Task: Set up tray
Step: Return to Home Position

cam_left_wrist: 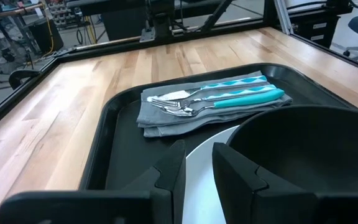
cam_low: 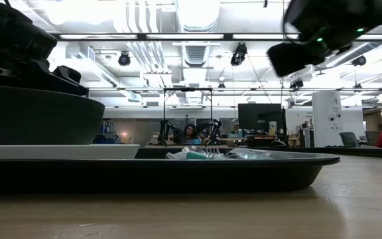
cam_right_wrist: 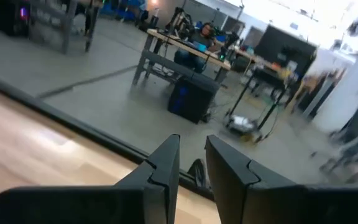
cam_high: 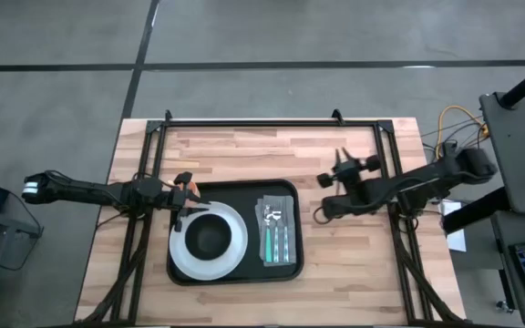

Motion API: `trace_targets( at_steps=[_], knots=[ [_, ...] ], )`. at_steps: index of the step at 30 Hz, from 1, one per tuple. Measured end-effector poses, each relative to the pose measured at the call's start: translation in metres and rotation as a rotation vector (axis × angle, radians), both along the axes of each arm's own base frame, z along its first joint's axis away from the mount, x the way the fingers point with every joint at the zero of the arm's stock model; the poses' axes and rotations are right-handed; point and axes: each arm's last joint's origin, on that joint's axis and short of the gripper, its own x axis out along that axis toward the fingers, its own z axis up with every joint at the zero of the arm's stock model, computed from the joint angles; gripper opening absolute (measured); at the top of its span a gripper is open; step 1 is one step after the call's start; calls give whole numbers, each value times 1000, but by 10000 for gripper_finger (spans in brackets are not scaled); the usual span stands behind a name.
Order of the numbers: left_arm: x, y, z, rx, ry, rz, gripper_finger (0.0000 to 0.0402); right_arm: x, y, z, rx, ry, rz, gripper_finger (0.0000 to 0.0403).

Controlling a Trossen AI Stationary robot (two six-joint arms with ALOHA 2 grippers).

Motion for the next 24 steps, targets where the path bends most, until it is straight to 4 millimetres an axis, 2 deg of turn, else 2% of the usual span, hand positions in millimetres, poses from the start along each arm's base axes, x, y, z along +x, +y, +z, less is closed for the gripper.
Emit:
trace_targets(
  at_steps=[5, 7, 10, 12, 13, 15, 16, 17, 18, 21, 24],
  knots=[
    [0, 0, 0, 0, -1, 0, 62, -34, -7, 5, 28, -148, 0, 68],
    [0, 0, 0, 0, -1, 0, 62, -40, -8, 7, 34, -152, 8, 68],
    [0, 0, 0, 0, -1, 0, 62, -39, -8, 15, 78, -134, 61, 68],
    [0, 0, 0, 0, -1, 0, 62, -31, -10, 24, 135, -114, 187, 68],
    [0, 0, 0, 0, -1, 0, 62, -25, -11, 29, 159, -102, 337, 68],
    [0, 0, 0, 0, -1, 0, 62, -19, -13, 35, 138, -149, 766, 68],
    [0, 0, 0, 0, -1, 0, 62, -19, -16, 37, 101, -210, 925, 68],
    [0, 0, 0, 0, -1, 0, 62, -20, -21, 40, 72, -265, 1012, 68],
    [0, 0, 0, 0, -1, 0, 62, -22, -27, 44, 61, -295, 1028, 68],
    [0, 0, 0, 0, -1, 0, 62, -31, -46, 42, 118, -278, 921, 68],
    [0, 0, 0, 0, -2, 0, 62, -35, -51, 40, 177, -238, 1001, 68]
  ],
)
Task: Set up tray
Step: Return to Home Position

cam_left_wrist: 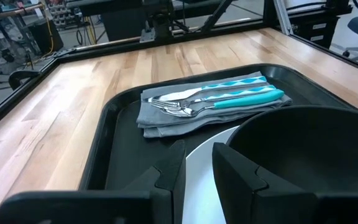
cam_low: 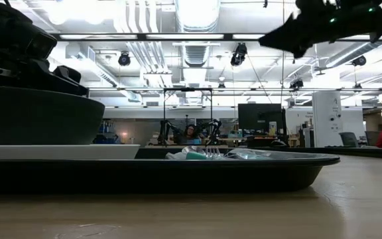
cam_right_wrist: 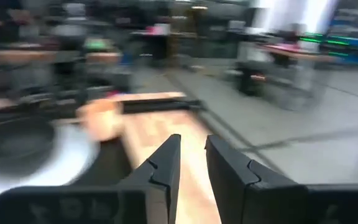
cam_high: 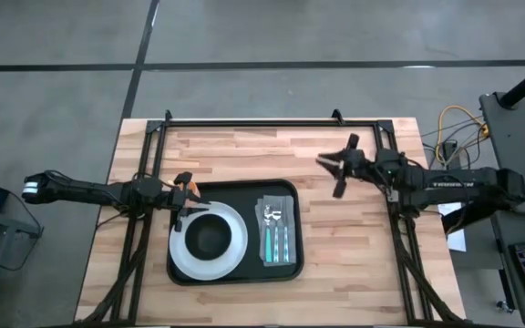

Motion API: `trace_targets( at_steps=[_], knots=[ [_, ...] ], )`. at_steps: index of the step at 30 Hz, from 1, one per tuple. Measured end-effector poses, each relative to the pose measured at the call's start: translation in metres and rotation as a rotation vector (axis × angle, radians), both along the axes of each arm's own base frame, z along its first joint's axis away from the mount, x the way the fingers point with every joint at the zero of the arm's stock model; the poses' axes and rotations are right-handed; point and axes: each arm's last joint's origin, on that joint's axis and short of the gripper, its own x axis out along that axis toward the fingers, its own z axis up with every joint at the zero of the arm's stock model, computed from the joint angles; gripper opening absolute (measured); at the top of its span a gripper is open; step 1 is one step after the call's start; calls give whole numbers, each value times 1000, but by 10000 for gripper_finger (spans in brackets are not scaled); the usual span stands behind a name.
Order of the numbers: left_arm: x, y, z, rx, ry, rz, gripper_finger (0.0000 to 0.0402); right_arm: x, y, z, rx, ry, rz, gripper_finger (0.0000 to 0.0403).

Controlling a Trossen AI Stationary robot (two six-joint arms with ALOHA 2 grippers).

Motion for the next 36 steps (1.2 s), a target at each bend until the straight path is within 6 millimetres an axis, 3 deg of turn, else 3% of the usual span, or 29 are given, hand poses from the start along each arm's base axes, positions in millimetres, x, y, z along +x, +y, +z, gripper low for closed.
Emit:
trace_targets(
  at_steps=[7, 16, 25, 36],
  knots=[
    [0, 0, -1, 0, 5, 0, 62, -4, 0, -15, -2, 38, 264, 68],
    [0, 0, -1, 0, 6, 0, 62, -19, 4, -29, -29, 46, 267, 68],
    [0, 0, -1, 0, 5, 0, 62, -43, 9, -33, 40, -70, 256, 68],
    [0, 0, -1, 0, 6, 0, 62, -54, 13, -59, 126, -55, 260, 68]
  ],
)
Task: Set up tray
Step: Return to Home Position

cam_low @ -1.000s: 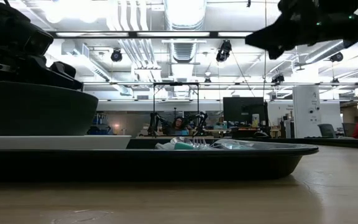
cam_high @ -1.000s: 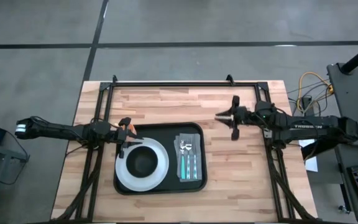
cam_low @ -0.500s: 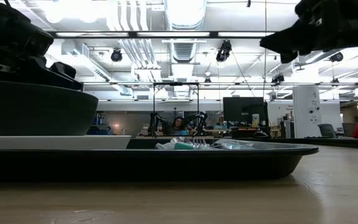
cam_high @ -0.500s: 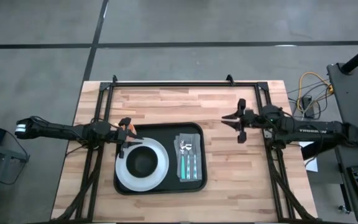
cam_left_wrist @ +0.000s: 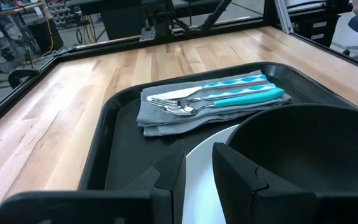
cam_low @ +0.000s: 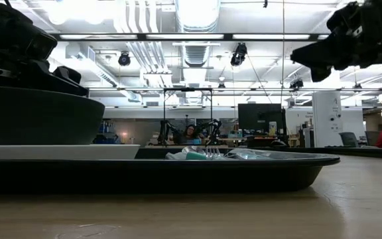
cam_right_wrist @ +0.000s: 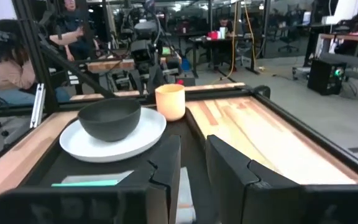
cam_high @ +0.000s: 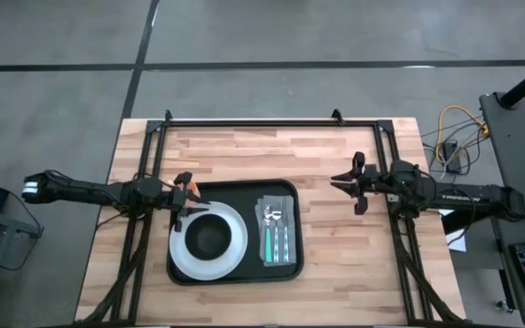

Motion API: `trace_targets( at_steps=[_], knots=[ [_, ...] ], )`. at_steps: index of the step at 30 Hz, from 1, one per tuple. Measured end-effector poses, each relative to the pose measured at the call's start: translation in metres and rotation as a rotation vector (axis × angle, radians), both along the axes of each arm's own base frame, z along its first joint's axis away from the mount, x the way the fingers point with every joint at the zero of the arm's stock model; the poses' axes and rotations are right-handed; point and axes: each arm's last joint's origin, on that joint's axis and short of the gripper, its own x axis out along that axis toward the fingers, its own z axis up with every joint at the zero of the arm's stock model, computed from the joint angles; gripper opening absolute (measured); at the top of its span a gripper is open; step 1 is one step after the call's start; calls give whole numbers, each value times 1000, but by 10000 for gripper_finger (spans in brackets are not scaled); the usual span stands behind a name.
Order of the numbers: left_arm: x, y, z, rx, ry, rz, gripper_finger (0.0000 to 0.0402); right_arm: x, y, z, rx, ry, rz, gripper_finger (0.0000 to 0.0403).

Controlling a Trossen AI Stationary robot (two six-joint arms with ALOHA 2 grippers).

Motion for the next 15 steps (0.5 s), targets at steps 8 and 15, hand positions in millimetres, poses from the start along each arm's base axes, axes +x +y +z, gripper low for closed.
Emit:
trace_targets(
  at_steps=[8, 15],
  knots=[
    [0, 0, 0, 0, 0, 1, 62, -5, 0, -4, 29, 31, -43, 68],
    [0, 0, 0, 0, -1, 0, 62, -10, 4, -17, 24, 55, -74, 68]
  ],
)
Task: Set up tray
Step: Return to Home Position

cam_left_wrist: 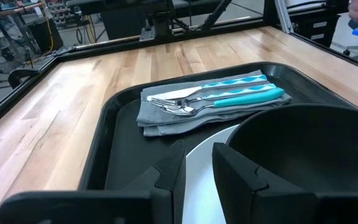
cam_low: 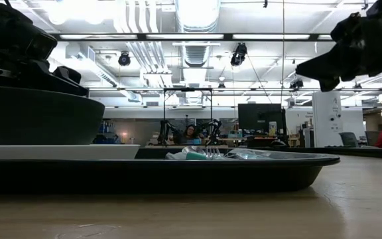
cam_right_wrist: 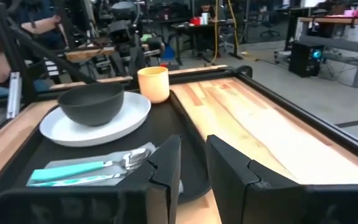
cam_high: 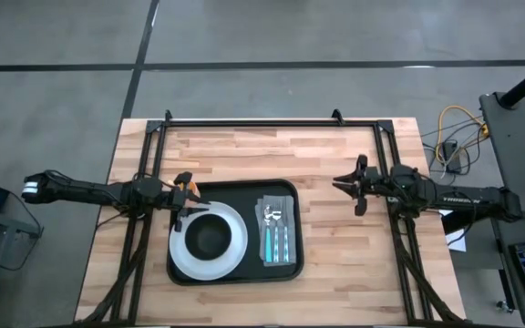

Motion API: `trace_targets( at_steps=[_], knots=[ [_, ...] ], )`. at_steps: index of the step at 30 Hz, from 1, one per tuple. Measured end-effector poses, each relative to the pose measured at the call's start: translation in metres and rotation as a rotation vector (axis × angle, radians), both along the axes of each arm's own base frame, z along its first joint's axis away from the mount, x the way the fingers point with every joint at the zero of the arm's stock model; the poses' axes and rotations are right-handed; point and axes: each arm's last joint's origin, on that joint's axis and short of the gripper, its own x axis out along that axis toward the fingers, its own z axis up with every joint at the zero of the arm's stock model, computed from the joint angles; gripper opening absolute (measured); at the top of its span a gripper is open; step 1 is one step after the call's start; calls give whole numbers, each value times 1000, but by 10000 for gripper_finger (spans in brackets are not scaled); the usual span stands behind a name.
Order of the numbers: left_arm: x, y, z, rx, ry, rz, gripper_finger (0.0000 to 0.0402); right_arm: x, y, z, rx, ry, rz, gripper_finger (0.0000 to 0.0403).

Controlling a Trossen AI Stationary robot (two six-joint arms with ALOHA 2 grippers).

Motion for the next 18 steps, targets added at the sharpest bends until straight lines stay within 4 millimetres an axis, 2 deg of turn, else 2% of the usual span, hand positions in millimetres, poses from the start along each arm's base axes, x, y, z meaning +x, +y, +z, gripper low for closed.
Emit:
trace_targets(
  at_steps=[11, 18],
  knots=[
    [0, 0, 0, 0, 1, 0, 62, -9, 4, -11, -1, 44, 18, 68],
    [0, 0, 0, 0, 0, 0, 62, -13, 3, -16, -20, 96, -43, 68]
  ],
)
